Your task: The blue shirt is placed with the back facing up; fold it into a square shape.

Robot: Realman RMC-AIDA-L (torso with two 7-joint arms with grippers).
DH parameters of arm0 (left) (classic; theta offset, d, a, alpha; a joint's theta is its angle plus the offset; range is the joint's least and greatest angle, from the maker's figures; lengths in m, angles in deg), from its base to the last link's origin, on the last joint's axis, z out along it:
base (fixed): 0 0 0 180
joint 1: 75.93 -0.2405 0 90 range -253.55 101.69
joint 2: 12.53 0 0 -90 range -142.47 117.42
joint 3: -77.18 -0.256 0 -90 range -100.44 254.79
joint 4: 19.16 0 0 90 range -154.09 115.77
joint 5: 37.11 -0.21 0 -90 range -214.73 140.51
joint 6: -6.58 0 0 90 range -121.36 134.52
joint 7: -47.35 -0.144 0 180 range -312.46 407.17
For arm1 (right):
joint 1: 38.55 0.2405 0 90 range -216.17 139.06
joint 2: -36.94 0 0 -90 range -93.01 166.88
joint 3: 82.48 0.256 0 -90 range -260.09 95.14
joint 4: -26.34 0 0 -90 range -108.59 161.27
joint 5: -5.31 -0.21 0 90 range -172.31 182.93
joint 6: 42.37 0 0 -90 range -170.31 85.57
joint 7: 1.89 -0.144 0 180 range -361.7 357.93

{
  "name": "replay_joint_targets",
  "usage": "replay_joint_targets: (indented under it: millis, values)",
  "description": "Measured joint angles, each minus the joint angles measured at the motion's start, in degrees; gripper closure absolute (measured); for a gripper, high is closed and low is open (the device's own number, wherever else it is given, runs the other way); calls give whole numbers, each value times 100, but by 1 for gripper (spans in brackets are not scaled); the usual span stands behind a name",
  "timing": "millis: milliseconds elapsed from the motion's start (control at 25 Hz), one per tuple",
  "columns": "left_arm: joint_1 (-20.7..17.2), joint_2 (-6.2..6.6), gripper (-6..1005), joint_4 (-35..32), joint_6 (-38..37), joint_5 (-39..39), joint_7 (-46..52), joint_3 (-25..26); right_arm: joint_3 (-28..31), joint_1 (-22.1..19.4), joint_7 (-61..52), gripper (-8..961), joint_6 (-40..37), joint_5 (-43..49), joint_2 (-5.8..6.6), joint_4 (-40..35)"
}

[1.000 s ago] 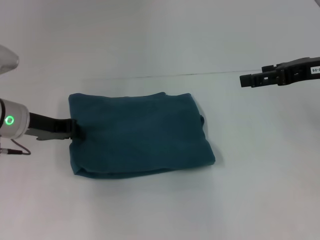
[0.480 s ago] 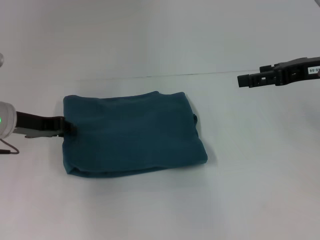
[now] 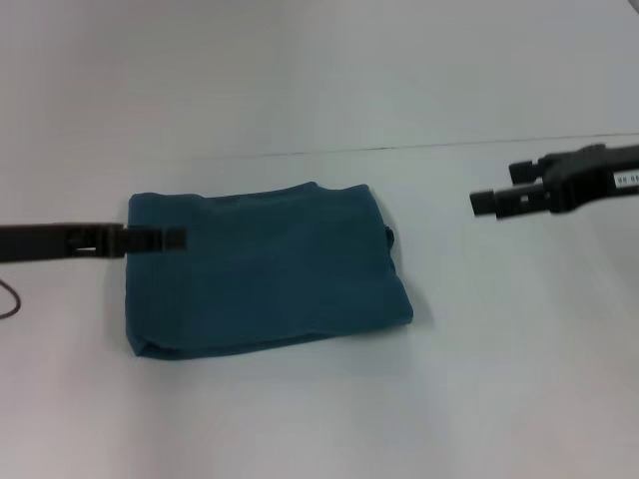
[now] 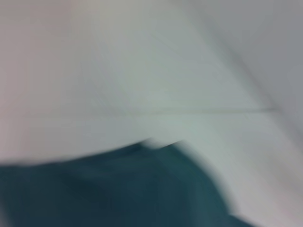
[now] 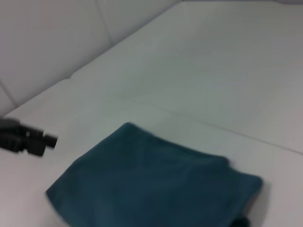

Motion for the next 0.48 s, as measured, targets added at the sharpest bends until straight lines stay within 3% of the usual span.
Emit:
replay_joint_targets:
  millis: [200, 240, 280, 480]
  values:
    - [-449, -20, 345, -111, -1522, 808, -1135, 303, 12, -383, 814, 7, -844, -562, -5, -174]
    - [-449, -20, 310, -111, -1522, 808, -1135, 303, 22, -499, 1026, 7, -1046, -705, -5, -194]
    - [-618, -58, 276, -25, -2120, 865, -1607, 537, 32, -597, 1206, 7, -1161, -822, -5, -199]
    - [-916, -127, 64, -3, -2458, 864, -2109, 710, 38, -1170, 2108, 7, -1545, -1375, -33, -99]
